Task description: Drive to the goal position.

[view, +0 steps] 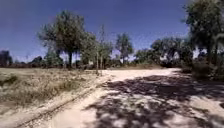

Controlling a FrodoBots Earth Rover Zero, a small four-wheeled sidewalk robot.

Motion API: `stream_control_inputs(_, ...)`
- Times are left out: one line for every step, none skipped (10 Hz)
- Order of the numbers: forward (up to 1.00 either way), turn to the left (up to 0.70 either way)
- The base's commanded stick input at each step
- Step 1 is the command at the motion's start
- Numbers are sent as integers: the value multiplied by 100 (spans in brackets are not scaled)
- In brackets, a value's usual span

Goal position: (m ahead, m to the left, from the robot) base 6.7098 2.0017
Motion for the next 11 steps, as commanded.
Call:
stream_control_inputs(85,-34)
stream_control_inputs(85,-34)
stream_control_inputs(85,-34)
stream_control_inputs(85,0)
stream_control_inputs(85,0)
stream_control_inputs(85,0)
stream_control_inputs(85,0)
stream_control_inputs(85,0)
stream_control_inputs(85,0)
stream_control_inputs(85,0)
stream_control_inputs(85,0)
